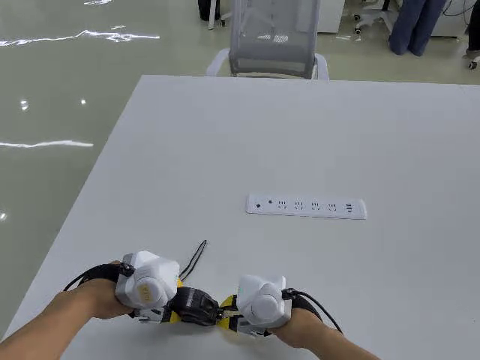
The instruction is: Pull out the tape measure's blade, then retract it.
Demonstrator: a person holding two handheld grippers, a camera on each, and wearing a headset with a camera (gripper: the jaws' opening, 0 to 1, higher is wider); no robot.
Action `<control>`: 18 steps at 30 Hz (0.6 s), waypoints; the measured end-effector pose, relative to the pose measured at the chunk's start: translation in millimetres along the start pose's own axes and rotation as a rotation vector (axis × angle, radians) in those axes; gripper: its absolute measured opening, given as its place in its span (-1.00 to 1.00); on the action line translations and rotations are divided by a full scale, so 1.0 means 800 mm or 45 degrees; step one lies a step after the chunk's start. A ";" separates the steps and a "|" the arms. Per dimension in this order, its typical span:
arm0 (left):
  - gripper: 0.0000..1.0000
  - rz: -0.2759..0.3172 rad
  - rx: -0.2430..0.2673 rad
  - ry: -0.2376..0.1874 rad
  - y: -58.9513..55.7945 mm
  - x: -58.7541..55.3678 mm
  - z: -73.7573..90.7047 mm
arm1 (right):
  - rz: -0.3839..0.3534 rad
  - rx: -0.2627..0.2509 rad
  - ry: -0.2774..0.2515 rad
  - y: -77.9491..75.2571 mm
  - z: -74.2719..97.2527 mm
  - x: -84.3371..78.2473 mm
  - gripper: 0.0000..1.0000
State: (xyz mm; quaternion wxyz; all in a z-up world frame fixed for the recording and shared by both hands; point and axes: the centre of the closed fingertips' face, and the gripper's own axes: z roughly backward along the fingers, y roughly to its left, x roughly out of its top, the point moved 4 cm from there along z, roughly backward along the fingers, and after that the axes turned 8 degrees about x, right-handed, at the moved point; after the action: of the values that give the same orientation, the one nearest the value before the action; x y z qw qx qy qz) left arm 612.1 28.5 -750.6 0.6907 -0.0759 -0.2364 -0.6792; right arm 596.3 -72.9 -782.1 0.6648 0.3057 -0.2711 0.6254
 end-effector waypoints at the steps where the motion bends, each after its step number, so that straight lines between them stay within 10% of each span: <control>1: -0.48 -0.005 0.000 0.004 0.000 0.000 0.000 | -0.004 0.001 0.000 0.000 0.000 0.000 -0.79; 18: -0.48 0.012 0.008 -0.001 0.000 0.000 -0.001 | 0.035 0.006 0.035 -0.002 0.001 0.000 -0.81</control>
State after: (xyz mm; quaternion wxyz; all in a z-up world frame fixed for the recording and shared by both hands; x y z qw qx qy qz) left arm 612.3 28.6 -751.1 0.6940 -0.0751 -0.2386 -0.6752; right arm 597.5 -73.7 -781.9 0.6590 0.2950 -0.2647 0.6392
